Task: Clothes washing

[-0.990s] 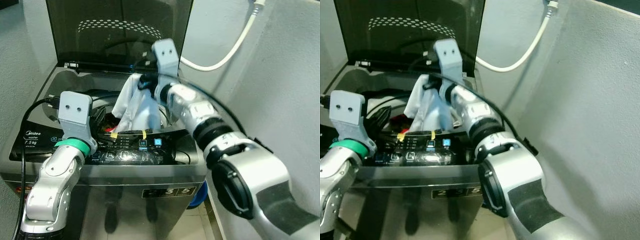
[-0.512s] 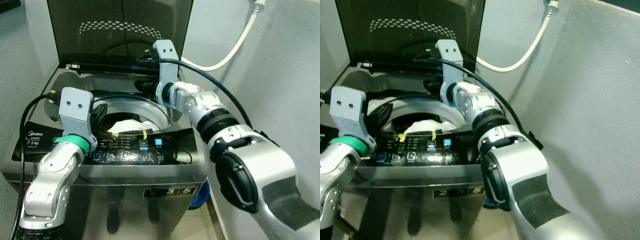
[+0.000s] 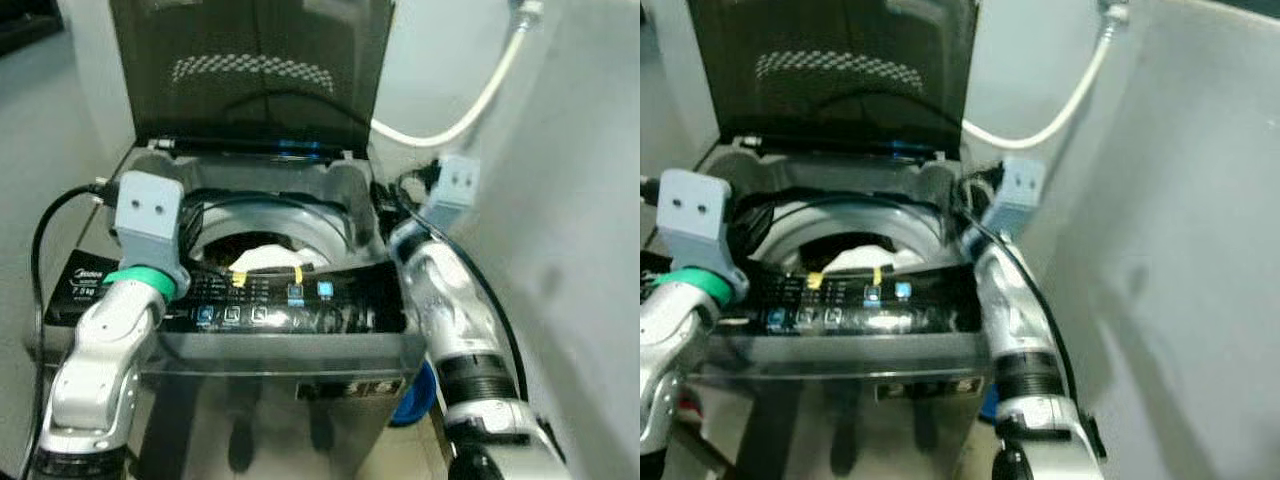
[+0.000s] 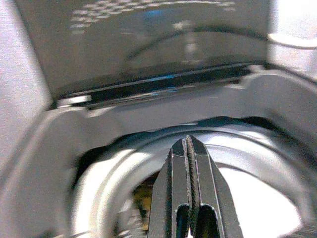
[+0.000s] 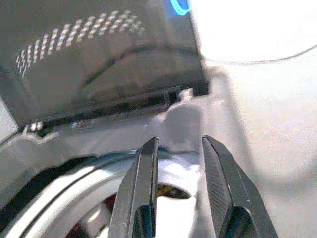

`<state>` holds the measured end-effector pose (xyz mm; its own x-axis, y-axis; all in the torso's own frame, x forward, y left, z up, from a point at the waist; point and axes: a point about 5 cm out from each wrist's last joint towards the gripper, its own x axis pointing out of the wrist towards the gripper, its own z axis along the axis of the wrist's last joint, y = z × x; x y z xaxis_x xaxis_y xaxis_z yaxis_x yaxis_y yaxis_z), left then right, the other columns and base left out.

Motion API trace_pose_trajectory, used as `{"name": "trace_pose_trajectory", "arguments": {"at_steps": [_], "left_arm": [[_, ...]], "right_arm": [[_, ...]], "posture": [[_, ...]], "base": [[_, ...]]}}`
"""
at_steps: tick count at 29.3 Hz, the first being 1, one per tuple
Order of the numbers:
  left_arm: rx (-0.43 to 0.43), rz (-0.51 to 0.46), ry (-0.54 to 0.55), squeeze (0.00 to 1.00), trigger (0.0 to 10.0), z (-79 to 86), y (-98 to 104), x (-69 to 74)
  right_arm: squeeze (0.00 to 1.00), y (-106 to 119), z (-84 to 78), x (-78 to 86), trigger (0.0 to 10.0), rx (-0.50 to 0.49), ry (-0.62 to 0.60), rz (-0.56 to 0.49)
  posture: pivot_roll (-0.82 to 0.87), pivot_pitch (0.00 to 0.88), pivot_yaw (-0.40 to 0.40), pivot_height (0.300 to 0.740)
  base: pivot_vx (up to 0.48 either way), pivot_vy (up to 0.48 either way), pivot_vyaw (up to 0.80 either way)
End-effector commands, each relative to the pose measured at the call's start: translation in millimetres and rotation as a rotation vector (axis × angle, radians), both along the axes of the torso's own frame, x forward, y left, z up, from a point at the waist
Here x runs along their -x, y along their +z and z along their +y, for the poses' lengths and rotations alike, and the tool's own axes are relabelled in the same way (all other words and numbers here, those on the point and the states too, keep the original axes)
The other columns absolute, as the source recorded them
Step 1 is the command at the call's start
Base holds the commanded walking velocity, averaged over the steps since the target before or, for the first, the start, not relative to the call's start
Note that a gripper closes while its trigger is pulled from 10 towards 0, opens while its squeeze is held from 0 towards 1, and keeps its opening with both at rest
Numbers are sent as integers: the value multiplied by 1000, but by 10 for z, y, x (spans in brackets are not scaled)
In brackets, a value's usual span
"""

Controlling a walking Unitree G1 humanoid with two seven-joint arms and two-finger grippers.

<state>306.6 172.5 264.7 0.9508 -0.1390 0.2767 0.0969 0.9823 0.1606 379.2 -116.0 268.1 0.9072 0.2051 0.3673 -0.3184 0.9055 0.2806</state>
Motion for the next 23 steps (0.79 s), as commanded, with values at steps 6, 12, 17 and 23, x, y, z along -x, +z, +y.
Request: {"name": "trace_pose_trajectory", "arguments": {"at_steps": [6,12,17,23], "left_arm": [[17,-3,-24,0,10000,-60,-24,19],[25,-15,-53,0,10000,-126,-55,41],[26,-22,-66,0,10000,-150,-64,42],[-1,-24,-108,0,10000,-232,-105,40]], "right_arm": [[0,18,58,92,10000,41,13,-60],[0,38,249,257,10000,74,89,-108],[0,43,231,323,10000,75,94,-91],[0,11,196,336,10000,125,83,-73]], "posture": [[39,14,15,740],[33,11,10,740],[32,8,5,740],[24,8,6,740]], "base": [[0,0,0],[0,0,-133],[0,0,-800],[0,0,-800]]}}
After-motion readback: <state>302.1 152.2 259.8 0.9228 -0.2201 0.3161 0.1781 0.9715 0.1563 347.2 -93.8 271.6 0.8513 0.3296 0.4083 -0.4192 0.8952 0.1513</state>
